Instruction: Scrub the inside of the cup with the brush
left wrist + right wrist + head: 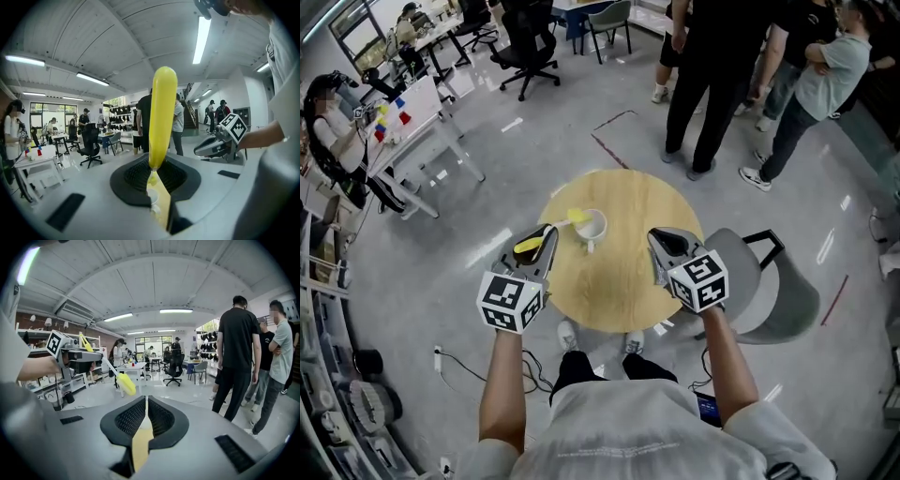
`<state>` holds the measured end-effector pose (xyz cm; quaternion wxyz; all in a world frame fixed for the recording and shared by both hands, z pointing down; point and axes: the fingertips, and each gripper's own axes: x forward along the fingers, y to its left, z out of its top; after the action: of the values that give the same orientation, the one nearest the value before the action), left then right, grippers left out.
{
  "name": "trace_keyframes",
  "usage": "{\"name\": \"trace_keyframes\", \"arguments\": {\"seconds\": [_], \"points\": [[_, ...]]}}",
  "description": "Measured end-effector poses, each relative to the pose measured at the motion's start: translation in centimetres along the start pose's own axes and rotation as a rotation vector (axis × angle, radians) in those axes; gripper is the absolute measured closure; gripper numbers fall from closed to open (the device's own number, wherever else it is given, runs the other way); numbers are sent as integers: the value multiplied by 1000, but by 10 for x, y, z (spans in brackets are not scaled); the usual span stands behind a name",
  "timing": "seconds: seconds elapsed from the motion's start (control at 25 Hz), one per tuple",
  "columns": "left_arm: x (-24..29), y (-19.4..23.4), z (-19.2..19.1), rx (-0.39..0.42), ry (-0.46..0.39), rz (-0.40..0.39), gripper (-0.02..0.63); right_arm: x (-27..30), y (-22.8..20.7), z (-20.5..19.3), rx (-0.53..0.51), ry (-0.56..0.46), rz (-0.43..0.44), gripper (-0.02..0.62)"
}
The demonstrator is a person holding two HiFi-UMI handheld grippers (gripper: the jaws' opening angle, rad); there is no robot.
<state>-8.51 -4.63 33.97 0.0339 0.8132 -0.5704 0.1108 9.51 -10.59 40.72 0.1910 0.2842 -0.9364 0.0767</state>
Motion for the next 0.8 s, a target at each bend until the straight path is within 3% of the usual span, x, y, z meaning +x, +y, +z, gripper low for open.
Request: {"name": "trace_keyframes", "arguments": {"seconds": [0.44,0.8], "points": [[34,64,-60,-47,70,-134,555,125,26,-67,138,128,-34,445],[58,93,-88,-79,101,-232,555,183,42,-155,295,310,-100,381]]}}
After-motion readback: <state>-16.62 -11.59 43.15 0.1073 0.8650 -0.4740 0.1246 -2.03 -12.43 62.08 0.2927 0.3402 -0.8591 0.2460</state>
